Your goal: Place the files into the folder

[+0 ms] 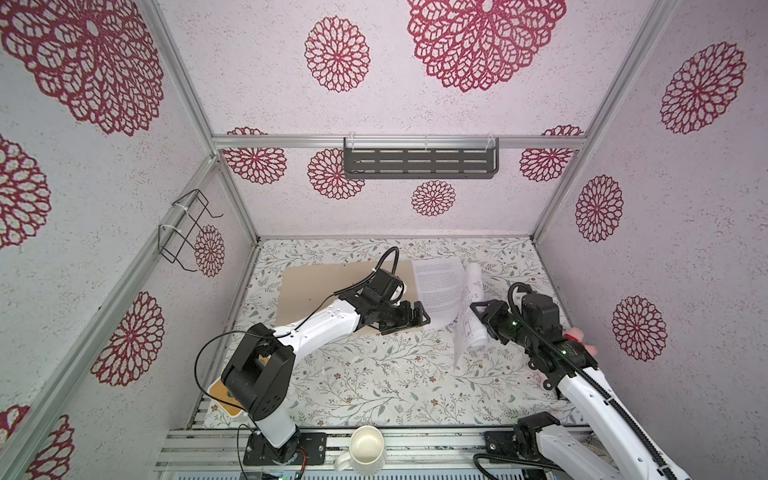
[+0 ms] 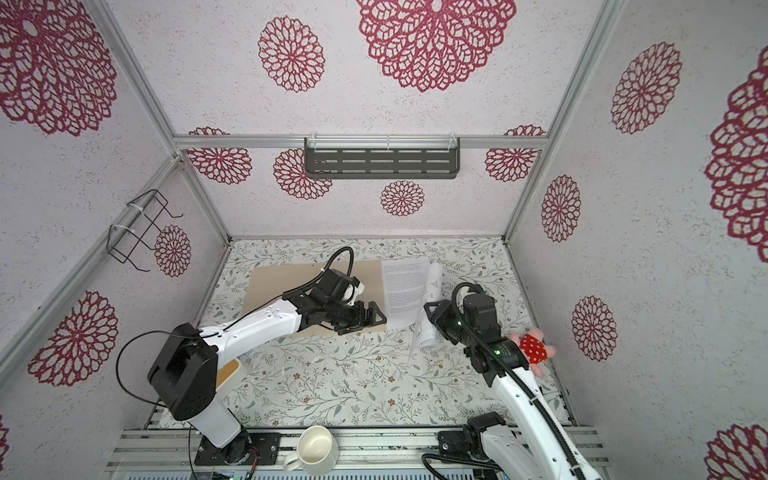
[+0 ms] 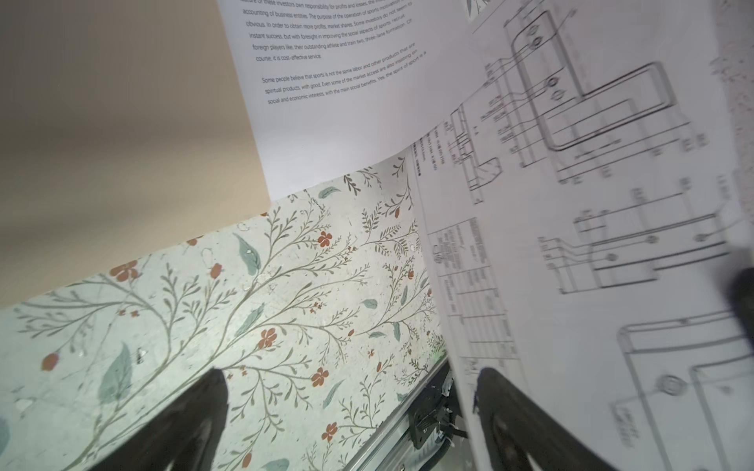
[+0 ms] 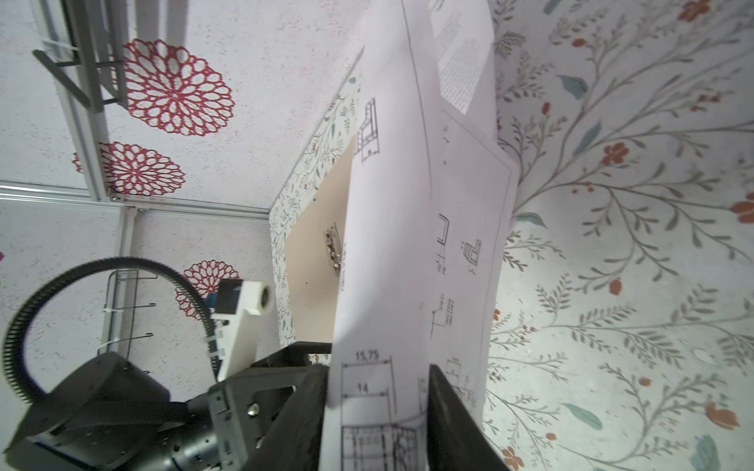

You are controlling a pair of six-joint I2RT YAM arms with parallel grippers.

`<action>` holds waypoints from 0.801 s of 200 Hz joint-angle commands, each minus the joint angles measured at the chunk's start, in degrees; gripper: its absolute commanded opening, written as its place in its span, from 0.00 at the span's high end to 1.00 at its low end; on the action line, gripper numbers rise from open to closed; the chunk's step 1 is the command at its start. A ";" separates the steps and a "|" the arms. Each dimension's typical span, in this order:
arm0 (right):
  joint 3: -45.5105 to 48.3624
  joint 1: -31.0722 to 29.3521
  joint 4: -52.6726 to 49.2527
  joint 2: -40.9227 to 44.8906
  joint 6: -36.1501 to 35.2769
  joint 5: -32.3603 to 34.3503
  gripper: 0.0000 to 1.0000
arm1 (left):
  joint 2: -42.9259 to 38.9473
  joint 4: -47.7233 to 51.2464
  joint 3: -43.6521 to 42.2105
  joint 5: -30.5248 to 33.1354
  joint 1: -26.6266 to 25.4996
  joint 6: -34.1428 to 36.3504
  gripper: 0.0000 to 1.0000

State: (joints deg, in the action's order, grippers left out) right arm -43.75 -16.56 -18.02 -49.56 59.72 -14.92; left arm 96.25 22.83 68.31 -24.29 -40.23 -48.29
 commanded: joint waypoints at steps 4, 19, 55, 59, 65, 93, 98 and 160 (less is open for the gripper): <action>-3.95 -0.36 2.97 -3.20 -1.46 -1.46 0.59 | -4.13 -0.89 -0.89 1.93 0.57 -0.48 0.01; -5.10 -0.57 4.74 -5.07 -1.45 -1.74 0.58 | -5.48 -1.00 -2.04 2.99 1.09 -0.96 0.01; -5.40 -0.67 8.73 -6.84 0.48 -2.44 0.57 | -6.93 -1.56 -4.86 2.98 1.56 -1.97 0.01; -5.62 -0.67 8.71 -6.58 0.56 -2.40 0.58 | -7.03 -1.60 -5.06 3.02 1.56 -2.06 0.01; -5.88 -0.75 8.71 -6.09 0.59 -2.28 0.58 | -7.22 -1.67 -5.48 3.02 1.56 -2.31 0.01; -6.92 -0.75 8.23 -4.88 0.40 -1.09 0.57 | -7.69 -2.37 -6.48 3.30 1.56 -2.92 0.01; -6.76 -0.75 8.54 -5.12 0.46 -1.37 0.57 | -7.53 -2.36 -6.31 3.29 1.56 -3.01 0.01; 3.82 -0.77 17.01 -7.71 2.03 4.13 0.57 | -8.55 -7.55 -8.78 2.38 0.83 -8.14 0.01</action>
State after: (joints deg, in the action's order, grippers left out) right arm -43.57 -17.06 -5.91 -56.31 60.29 -14.76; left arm 89.89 20.27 61.67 -21.74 -38.98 -52.69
